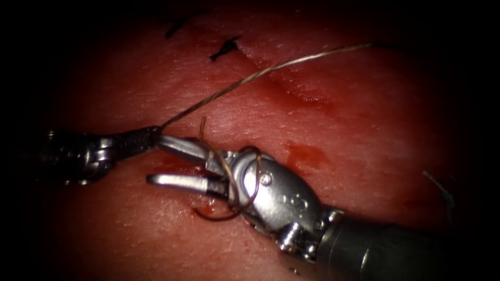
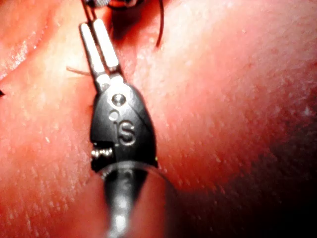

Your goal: Wound Closure

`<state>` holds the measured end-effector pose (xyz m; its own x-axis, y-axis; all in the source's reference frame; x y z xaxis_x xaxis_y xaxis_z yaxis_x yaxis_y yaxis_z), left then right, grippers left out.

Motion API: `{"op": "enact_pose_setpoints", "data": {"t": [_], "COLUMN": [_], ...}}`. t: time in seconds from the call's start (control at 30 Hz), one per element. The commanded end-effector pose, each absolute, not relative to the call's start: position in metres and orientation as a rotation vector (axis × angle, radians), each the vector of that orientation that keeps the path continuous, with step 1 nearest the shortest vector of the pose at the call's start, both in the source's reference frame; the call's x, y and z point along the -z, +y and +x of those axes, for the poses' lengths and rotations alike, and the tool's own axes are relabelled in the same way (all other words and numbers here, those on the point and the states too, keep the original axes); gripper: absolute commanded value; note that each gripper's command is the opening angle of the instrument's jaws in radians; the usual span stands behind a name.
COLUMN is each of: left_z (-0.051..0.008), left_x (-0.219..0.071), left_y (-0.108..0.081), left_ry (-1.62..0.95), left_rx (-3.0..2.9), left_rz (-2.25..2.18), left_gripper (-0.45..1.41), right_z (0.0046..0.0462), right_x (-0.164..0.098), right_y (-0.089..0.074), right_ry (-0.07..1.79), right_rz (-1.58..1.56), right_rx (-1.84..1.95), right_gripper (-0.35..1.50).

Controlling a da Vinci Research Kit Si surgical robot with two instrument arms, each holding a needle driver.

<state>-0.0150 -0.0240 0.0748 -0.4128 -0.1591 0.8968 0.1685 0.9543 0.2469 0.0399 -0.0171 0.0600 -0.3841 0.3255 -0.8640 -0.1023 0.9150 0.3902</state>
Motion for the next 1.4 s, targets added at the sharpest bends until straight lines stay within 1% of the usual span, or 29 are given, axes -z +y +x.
{"op": "enact_pose_setpoints", "data": {"t": [0.03,0.1,0.27,0.33,0.47,0.57,1.0,1.03,1.07,1.1,1.17,1.23,1.27,1.33,1.4], "left_z": [-0.0156,-0.0150,-0.0145,-0.0145,-0.0147,-0.0148,-0.0155,-0.0155,-0.0158,-0.0160,-0.0162,-0.0167,-0.0167,-0.0171,-0.0172], "left_x": [-0.0752,-0.0752,-0.0752,-0.0753,-0.0752,-0.0751,-0.0758,-0.0760,-0.0762,-0.0762,-0.0762,-0.0759,-0.0759,-0.0754,-0.0752], "left_y": [-0.0243,-0.0247,-0.0256,-0.0262,-0.0264,-0.0266,-0.0289,-0.0292,-0.0297,-0.0300,-0.0302,-0.0305,-0.0305,-0.0306,-0.0305], "left_ry": [-1.964,-1.961,-1.961,-1.958,-1.960,-1.965,-1.965,-1.966,-1.959,-1.955,-1.943,-1.915,-1.915,-1.909,-1.907], "left_rx": [0.359,0.360,0.355,0.353,0.349,0.342,0.290,0.285,0.273,0.266,0.258,0.242,0.242,0.236,0.236], "left_rz": [-0.004,-0.004,-0.005,-0.011,-0.011,-0.008,0.038,0.046,0.067,0.079,0.085,0.101,0.101,0.111,0.113], "left_gripper": [-0.45,-0.45,-0.45,-0.45,-0.45,-0.45,-0.45,-0.45,-0.45,-0.45,-0.45,-0.45,-0.45,-0.45,-0.45], "right_z": [0.0406,0.0404,0.0402,0.0401,0.0399,0.0397,0.0393,0.0393,0.0392,0.0391,0.0391,0.0392,0.0392,0.0393,0.0393], "right_x": [-0.0603,-0.0604,-0.0606,-0.0609,-0.0612,-0.0617,-0.0628,-0.0628,-0.0628,-0.0628,-0.0628,-0.0628,-0.0628,-0.0626,-0.0625], "right_y": [-0.0169,-0.0165,-0.0163,-0.0160,-0.0159,-0.0160,-0.0165,-0.0165,-0.0166,-0.0167,-0.0167,-0.0168,-0.0168,-0.0172,-0.0173], "right_ry": [1.914,1.895,1.876,1.847,1.803,1.780,1.730,1.730,1.725,1.722,1.715,1.654,1.654,1.576,1.550], "right_rz": [0.161,0.145,0.129,0.107,0.091,0.084,0.100,0.104,0.122,0.129,0.130,0.134,0.134,0.136,0.138], "right_rx": [-0.460,-0.482,-0.511,-0.537,-0.536,-0.541,-0.597,-0.602,-0.611,-0.614,-0.622,-0.639,-0.639,-0.661,-0.673], "right_gripper": [0.32,0.48,0.48,0.43,0.41,0.34,0.32,0.29,0.17,0.12,0.12,0.12,0.12,0.12,0.12]}}
